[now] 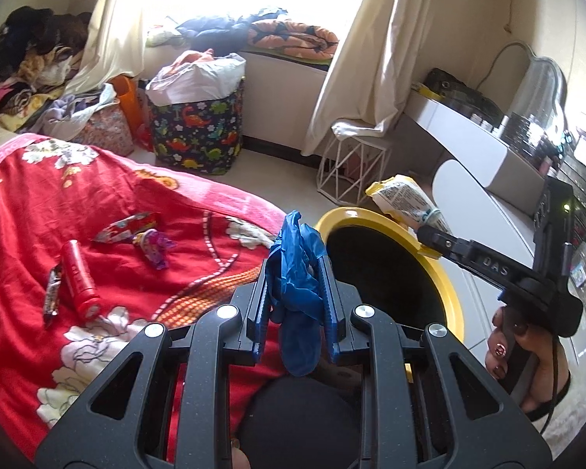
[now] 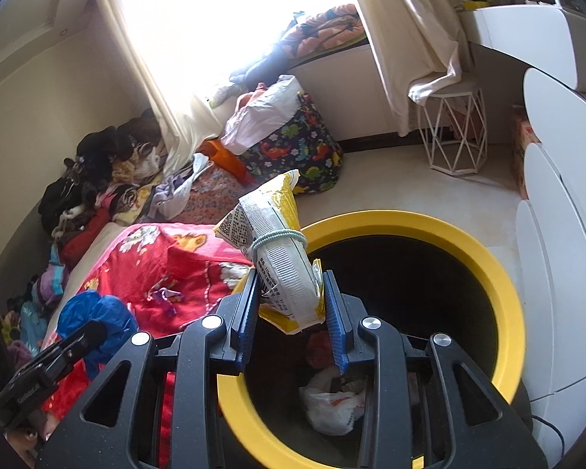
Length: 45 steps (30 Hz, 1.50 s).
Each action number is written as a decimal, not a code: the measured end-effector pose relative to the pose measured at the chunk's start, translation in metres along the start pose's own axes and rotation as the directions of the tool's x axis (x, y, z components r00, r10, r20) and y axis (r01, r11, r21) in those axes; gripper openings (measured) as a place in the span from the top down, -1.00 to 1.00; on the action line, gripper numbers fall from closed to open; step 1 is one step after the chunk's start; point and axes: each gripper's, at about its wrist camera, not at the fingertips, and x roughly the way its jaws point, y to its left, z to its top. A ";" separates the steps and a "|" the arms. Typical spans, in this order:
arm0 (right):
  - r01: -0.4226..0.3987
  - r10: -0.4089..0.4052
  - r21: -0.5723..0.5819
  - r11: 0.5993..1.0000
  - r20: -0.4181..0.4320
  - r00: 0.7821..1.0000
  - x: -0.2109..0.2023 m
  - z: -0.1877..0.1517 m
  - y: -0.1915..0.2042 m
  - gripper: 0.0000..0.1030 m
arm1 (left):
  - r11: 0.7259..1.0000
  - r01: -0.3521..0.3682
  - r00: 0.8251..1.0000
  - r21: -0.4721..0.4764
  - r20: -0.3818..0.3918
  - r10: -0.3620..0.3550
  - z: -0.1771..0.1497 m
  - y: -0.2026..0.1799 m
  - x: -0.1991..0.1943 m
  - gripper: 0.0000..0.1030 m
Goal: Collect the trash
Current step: 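Carry the blue gloves and white-and-yellow packet over the bin, then open both tools to drop the gloves and packet into the bin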
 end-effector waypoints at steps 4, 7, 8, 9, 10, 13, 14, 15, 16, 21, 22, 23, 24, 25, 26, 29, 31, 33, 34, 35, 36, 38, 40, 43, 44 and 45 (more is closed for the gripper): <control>0.014 -0.014 0.020 1.000 0.001 1.000 -0.001 0.002 -0.011 0.41 | 1.000 0.016 1.000 0.021 -0.008 -0.016 -0.001 -0.011 0.004 0.67; 0.023 -0.022 0.041 0.999 -0.006 1.000 -0.001 0.003 -0.019 0.41 | 0.999 0.026 1.000 0.032 -0.014 -0.025 -0.002 -0.019 0.008 0.67; 0.025 -0.025 0.045 0.999 -0.008 1.000 0.000 0.003 -0.021 0.41 | 0.999 0.029 0.999 0.036 -0.015 -0.028 -0.003 -0.021 0.009 0.67; 0.028 -0.028 0.050 0.998 -0.011 1.000 0.000 0.003 -0.023 0.41 | 0.999 0.032 0.999 0.040 -0.016 -0.031 -0.003 -0.024 0.011 0.67; 0.031 -0.030 0.054 0.998 -0.012 0.999 0.000 0.002 -0.025 0.41 | 0.999 0.034 0.999 0.043 -0.018 -0.033 -0.003 -0.026 0.012 0.67; 0.038 -0.037 0.064 0.997 -0.016 0.999 -0.001 0.002 -0.030 0.41 | 0.998 0.041 0.999 0.055 -0.024 -0.040 -0.003 -0.032 0.016 0.67; 0.041 -0.040 0.067 0.997 -0.017 0.999 -0.001 0.002 -0.030 0.41 | 0.997 0.043 0.999 0.058 -0.027 -0.042 -0.004 -0.034 0.017 0.67; 0.043 -0.042 0.070 0.997 -0.019 0.999 -0.001 0.002 -0.033 0.41 | 0.997 0.046 0.999 0.064 -0.031 -0.044 -0.004 -0.036 0.019 0.67; 0.045 -0.043 0.076 0.996 -0.021 0.999 -0.001 0.002 -0.035 0.41 | 0.997 0.047 0.998 0.069 -0.032 -0.044 -0.005 -0.039 0.021 0.67; 0.056 -0.053 0.096 0.994 -0.030 0.998 -0.001 0.002 -0.043 0.41 | 0.994 0.058 0.997 0.089 -0.048 -0.054 -0.007 -0.050 0.029 0.67; 0.058 -0.055 0.100 0.993 -0.032 0.998 -0.001 0.002 -0.045 0.41 | 0.994 0.060 0.997 0.093 -0.051 -0.055 -0.006 -0.051 0.031 0.67; 0.060 -0.057 0.104 0.993 -0.034 0.998 -0.001 0.002 -0.047 0.41 | 0.993 0.061 0.997 0.098 -0.054 -0.056 -0.006 -0.053 0.033 0.67; 0.061 -0.058 0.108 0.992 -0.036 0.998 -0.001 0.002 -0.049 0.41 | 0.993 0.061 0.997 0.101 -0.057 -0.056 -0.007 -0.055 0.034 0.67; 0.063 -0.059 0.111 0.992 -0.038 0.998 -0.001 0.003 -0.050 0.41 | 0.992 0.063 0.997 0.106 -0.061 -0.057 -0.007 -0.056 0.036 0.67; 0.066 -0.062 0.116 0.991 -0.042 0.997 0.000 0.002 -0.052 0.41 | 0.992 0.064 0.996 0.110 -0.065 -0.057 -0.007 -0.058 0.039 0.67; 0.070 -0.064 0.126 0.989 -0.050 0.997 0.000 0.002 -0.057 0.41 | 0.990 0.066 0.995 0.122 -0.077 -0.057 -0.007 -0.061 0.045 0.67; 0.071 -0.065 0.130 0.989 -0.056 0.996 0.001 0.001 -0.060 0.41 | 0.990 0.068 0.995 0.127 -0.085 -0.057 -0.008 -0.063 0.049 0.67; 0.073 -0.065 0.132 0.989 -0.060 0.996 0.000 0.001 -0.062 0.41 | 0.988 0.070 0.994 0.135 -0.094 -0.058 -0.008 -0.066 0.054 0.67; 0.074 -0.066 0.133 0.988 -0.062 0.996 0.001 0.001 -0.063 0.41 | 0.988 0.072 0.994 0.138 -0.098 -0.058 -0.009 -0.068 0.056 0.67; 0.075 -0.067 0.133 0.988 -0.063 0.996 0.001 0.001 -0.063 0.41 | 0.987 0.074 0.993 0.145 -0.102 -0.059 -0.009 -0.070 0.058 0.67; 0.075 -0.067 0.134 0.988 -0.064 0.996 0.000 0.001 -0.064 0.41 | 0.986 0.074 0.993 0.149 -0.105 -0.059 -0.010 -0.071 0.060 0.67; 0.077 -0.069 0.138 0.987 -0.065 0.995 0.001 0.001 -0.066 0.41 | 0.984 0.077 0.992 0.160 -0.113 -0.059 -0.009 -0.075 0.065 0.67; 0.080 -0.071 0.142 0.987 -0.067 0.995 0.001 0.001 -0.068 0.41 | 0.982 0.081 0.991 0.170 -0.123 -0.060 -0.008 -0.078 0.071 0.67; 0.078 -0.068 0.153 0.985 -0.070 0.995 0.001 0.001 -0.073 0.35 | 0.982 0.088 0.989 0.164 -0.132 -0.066 -0.007 -0.079 0.078 0.57; 0.077 -0.066 0.157 0.985 -0.073 0.995 0.000 0.001 -0.075 0.34 | 0.982 0.092 0.989 0.163 -0.131 -0.071 -0.007 -0.079 0.079 0.48; 0.078 -0.067 0.163 0.984 -0.074 0.995 0.000 0.000 -0.076 0.24 | 0.983 0.089 0.990 0.163 -0.126 -0.068 -0.007 -0.079 0.079 0.23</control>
